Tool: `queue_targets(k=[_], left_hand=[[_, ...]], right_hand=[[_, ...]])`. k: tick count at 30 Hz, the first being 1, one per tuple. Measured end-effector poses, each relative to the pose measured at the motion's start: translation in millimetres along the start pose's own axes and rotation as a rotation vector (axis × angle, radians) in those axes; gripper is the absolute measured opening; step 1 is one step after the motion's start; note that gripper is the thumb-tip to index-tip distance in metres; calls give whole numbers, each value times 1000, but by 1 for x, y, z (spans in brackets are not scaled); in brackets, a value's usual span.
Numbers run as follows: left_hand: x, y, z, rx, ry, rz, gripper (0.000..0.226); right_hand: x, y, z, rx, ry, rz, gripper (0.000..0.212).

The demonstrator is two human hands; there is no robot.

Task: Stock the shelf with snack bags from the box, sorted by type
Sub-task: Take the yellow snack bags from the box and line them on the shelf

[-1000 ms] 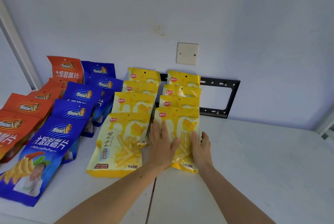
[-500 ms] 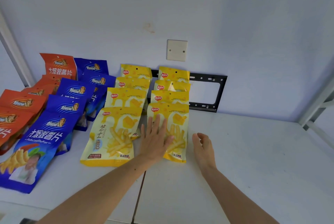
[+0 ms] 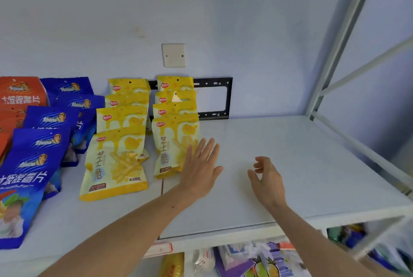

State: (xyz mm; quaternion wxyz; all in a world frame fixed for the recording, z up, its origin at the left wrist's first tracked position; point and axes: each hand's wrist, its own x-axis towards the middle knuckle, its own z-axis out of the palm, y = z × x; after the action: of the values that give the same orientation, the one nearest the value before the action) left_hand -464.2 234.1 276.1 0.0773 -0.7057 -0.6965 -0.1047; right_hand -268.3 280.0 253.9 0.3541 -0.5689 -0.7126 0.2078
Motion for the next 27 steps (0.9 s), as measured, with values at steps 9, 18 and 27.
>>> queue_targets(k=[9,18,27], left_hand=[[-70,130,15,-68,-89,347,59],[-136,258,28,-25,-198,501,56],[-218,390,79,-134,-330,465,53]], right_hand=[[-128,59,-95,-117,188,139,34],[-245,148,-205,-215,242,354,39],[-343,270,-282,-276,51,445,33]])
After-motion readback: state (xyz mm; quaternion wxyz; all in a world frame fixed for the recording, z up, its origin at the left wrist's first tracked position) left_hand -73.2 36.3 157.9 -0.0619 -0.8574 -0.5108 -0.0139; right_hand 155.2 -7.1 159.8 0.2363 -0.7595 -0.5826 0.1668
